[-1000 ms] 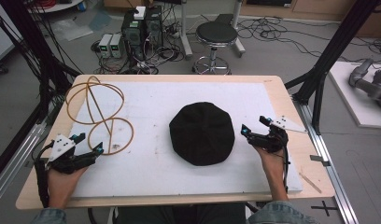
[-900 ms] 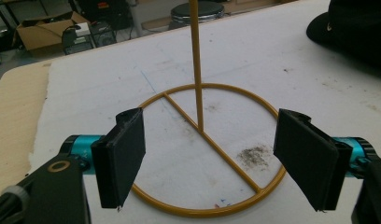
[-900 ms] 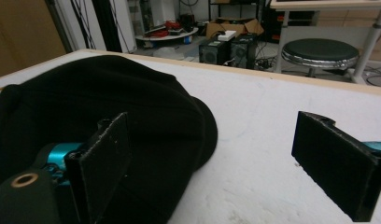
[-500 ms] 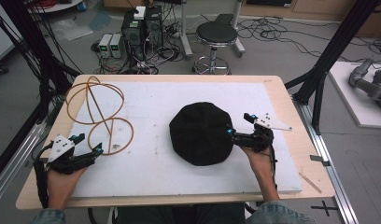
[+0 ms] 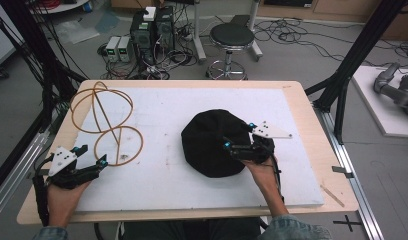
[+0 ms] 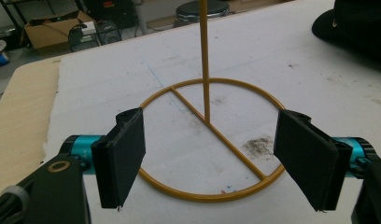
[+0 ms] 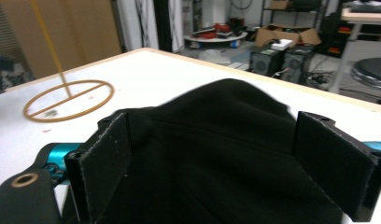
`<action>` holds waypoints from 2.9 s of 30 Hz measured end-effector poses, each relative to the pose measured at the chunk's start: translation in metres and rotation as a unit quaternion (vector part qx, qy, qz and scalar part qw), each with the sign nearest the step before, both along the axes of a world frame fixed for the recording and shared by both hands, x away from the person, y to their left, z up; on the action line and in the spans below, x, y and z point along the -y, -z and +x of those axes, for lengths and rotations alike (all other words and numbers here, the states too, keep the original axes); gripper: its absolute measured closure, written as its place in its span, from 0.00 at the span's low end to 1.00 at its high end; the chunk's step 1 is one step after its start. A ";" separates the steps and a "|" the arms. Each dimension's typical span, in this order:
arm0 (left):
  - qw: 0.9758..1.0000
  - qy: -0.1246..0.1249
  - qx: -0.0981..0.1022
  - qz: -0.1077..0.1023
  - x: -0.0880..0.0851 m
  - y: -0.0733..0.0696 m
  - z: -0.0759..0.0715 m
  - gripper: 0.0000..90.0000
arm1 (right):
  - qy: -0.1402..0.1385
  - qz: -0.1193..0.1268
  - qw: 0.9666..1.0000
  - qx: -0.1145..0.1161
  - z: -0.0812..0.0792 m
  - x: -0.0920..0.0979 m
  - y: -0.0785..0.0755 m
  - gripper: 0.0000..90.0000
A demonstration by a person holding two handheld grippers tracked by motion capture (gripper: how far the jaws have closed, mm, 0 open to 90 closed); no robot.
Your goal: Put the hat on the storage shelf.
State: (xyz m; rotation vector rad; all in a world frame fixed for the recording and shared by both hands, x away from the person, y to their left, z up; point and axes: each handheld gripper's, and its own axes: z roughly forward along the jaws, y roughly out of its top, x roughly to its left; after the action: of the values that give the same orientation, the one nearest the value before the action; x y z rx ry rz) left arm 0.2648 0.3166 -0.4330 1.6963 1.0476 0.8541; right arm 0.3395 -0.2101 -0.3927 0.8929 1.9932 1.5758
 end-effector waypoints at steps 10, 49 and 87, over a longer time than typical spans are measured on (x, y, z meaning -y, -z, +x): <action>1.000 -0.009 0.001 0.001 -0.005 0.000 -0.007 0.28 | -0.020 -0.047 0.999 -0.001 0.003 -0.030 0.009 0.13; 1.000 -0.014 0.000 0.006 -0.008 0.002 -0.009 0.28 | 0.014 -0.046 0.998 -0.029 0.005 -0.031 0.008 0.77; 1.000 -0.003 0.002 0.006 -0.005 0.002 -0.006 0.28 | 0.051 0.140 0.989 0.000 0.039 -0.017 -0.112 0.79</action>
State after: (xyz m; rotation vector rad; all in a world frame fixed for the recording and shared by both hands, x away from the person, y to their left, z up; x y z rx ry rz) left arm 0.2589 0.3219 -0.4349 1.7018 1.0467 0.8696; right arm 0.3785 -0.1927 -0.2804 1.0812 1.7221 1.8252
